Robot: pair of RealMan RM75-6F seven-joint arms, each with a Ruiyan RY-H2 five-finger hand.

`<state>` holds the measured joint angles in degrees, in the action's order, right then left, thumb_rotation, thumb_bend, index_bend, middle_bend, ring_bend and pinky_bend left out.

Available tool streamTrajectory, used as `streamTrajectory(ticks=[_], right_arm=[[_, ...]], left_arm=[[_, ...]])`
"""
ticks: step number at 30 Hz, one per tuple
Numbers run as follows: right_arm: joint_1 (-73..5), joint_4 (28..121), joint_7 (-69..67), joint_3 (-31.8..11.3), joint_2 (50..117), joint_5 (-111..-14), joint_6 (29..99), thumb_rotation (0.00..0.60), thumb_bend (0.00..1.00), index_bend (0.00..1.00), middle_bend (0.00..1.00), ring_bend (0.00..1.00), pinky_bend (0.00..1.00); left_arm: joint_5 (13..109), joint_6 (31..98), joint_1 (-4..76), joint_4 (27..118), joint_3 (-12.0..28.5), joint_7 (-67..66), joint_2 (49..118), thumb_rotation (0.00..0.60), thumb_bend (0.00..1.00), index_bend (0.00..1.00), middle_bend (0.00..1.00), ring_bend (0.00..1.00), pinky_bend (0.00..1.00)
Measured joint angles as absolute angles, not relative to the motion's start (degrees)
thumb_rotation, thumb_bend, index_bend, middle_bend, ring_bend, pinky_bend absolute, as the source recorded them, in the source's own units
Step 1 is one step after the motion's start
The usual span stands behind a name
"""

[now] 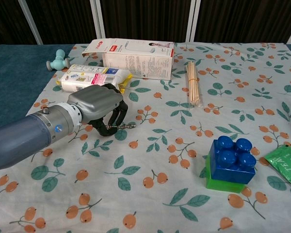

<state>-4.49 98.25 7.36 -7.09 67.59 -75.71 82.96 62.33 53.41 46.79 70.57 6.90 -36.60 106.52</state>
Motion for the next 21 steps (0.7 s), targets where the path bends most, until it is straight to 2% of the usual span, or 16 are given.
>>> streamTrajectory(ticks=[21], right_arm=[[-4.41,98.27,7.31,-7.08,67.48,-75.76,83.05,0.6,0.0,0.01,0.03,0.11,0.14]], left_arm=[[62.2,53.62,46.73,70.69,6.99,-37.17,106.62,0.6,0.35,0.54,0.58,0.11,0.0]])
